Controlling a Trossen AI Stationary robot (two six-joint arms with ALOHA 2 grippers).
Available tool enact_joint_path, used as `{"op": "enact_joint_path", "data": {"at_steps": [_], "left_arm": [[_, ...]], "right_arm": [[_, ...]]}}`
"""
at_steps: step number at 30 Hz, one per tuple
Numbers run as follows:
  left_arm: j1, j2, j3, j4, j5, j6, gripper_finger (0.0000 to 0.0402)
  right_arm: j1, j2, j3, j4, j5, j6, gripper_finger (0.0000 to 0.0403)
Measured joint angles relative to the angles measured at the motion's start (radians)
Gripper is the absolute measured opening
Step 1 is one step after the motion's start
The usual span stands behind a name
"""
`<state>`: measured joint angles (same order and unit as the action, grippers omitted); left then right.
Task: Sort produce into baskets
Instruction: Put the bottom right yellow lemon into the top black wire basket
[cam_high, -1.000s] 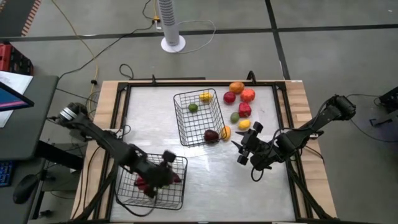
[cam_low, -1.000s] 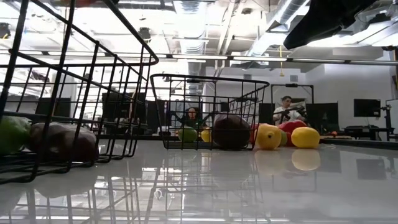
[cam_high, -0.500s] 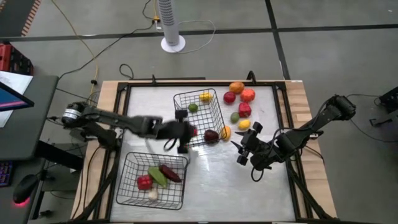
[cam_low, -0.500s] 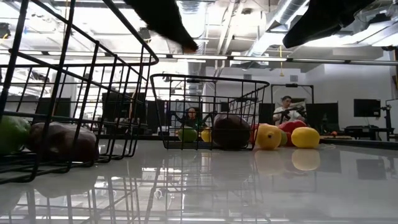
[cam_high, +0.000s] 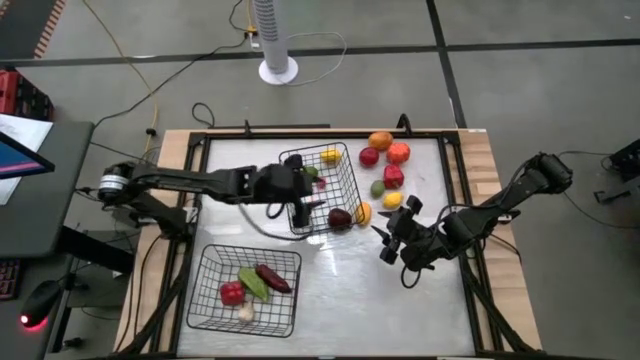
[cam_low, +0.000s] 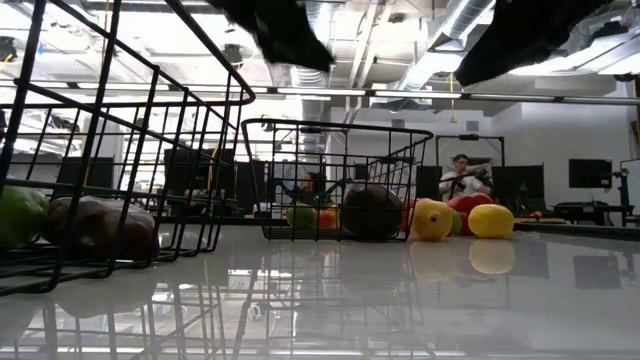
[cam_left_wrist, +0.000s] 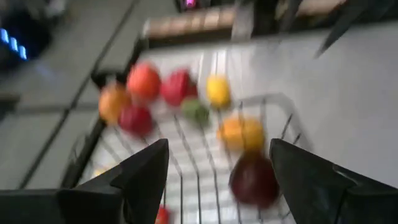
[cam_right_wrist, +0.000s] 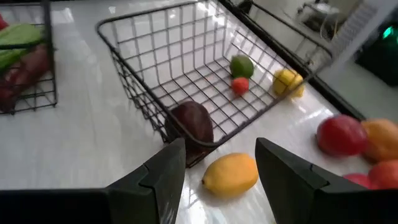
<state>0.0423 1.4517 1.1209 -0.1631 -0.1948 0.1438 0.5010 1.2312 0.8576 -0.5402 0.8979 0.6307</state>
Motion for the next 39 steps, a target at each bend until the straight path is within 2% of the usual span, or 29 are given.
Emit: {"op": "enact_joint_path", "data": {"at_steps": [6,9,13,22,28,32,39], "left_arm": [[-0.086,-0.133,-0.122,0.271,0.007,0.081,0.0255],[-0.119,-0.213,-0.193,0.354,-0.010,0.097,0.0250],[-0.153,-0.334,-0.265,0.356,-0.053,0.096,0.0250],[-0.211,-0.555,-0.389,0.365,-0.056,0.079,0.0249],[-0.215,-0.576,-0.392,0.326,-0.052,0.064,0.0249],[-0.214,-0.553,-0.392,0.339,-0.054,0.066,0.0249],[-0.214,-0.534,-0.392,0.365,-0.055,0.073,0.0249]], "right_arm": [[-0.089,0.000,-0.125,0.097,0.017,-0.008,0.0229],[-0.127,0.000,-0.183,0.132,0.038,-0.001,0.0240],[-0.172,0.000,-0.236,0.162,0.037,0.045,0.0259],[-0.274,0.000,-0.316,0.159,-0.014,0.086,0.0301],[-0.372,0.000,-0.330,0.156,-0.062,0.120,0.0345],[-0.442,0.001,-0.331,0.160,-0.138,0.189,0.0373],[-0.494,0.107,-0.331,0.186,-0.156,0.275,0.0384]]}}
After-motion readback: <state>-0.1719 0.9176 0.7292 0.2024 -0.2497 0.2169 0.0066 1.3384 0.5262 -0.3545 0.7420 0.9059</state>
